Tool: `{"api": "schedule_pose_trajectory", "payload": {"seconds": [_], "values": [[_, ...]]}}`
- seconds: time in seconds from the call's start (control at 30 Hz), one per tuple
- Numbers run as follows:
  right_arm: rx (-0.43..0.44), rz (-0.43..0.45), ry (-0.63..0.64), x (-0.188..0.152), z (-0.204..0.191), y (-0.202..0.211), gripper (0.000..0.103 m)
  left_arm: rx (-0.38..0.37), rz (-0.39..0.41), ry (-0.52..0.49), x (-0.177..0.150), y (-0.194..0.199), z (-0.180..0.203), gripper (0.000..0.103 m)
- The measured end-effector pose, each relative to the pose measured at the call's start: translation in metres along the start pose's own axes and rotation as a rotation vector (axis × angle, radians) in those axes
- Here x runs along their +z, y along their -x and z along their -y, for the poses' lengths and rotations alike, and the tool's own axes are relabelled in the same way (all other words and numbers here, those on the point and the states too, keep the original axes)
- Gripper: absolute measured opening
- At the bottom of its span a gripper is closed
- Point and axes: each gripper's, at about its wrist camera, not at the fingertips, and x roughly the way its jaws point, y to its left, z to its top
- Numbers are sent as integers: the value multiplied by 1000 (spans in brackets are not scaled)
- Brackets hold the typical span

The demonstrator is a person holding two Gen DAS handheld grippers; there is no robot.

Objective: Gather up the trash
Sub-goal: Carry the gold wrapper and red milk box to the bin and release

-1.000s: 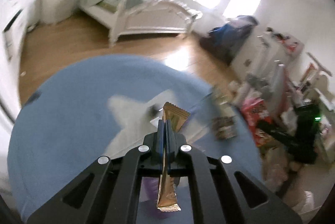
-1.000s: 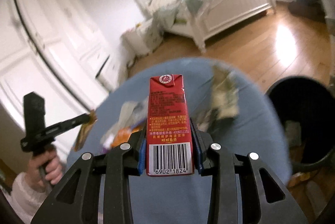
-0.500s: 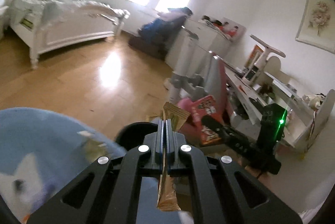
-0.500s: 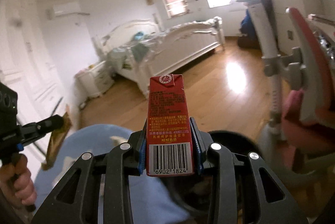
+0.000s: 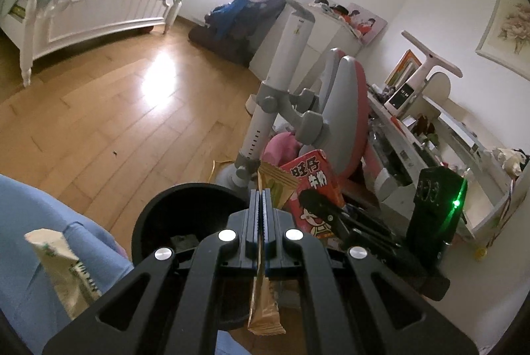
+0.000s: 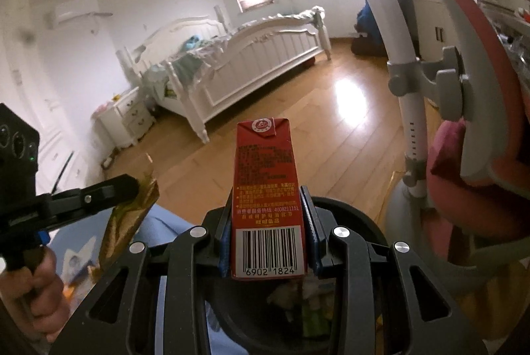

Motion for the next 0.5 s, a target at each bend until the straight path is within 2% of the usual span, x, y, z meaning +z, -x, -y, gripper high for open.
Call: {"api": "schedule_pose_trajectory", "payload": {"seconds": [0.27, 0.37, 0.4, 0.43, 0.5], "values": [[-15, -19, -27, -1, 17, -21, 37, 1, -37, 12, 9, -35, -10, 5], [-32, -4, -45, 4, 27, -29, 70, 23, -52, 7, 14, -44, -10, 9], [-30, 5, -52, 4, 28, -29, 79, 28, -59, 14, 15, -46, -9, 23], [-23, 12, -59, 5, 30, -28, 79, 28, -64, 23, 15, -45, -10, 53], [-17, 5, -68, 5, 30, -28, 79, 34, -29, 21, 12, -33, -8, 85]]}}
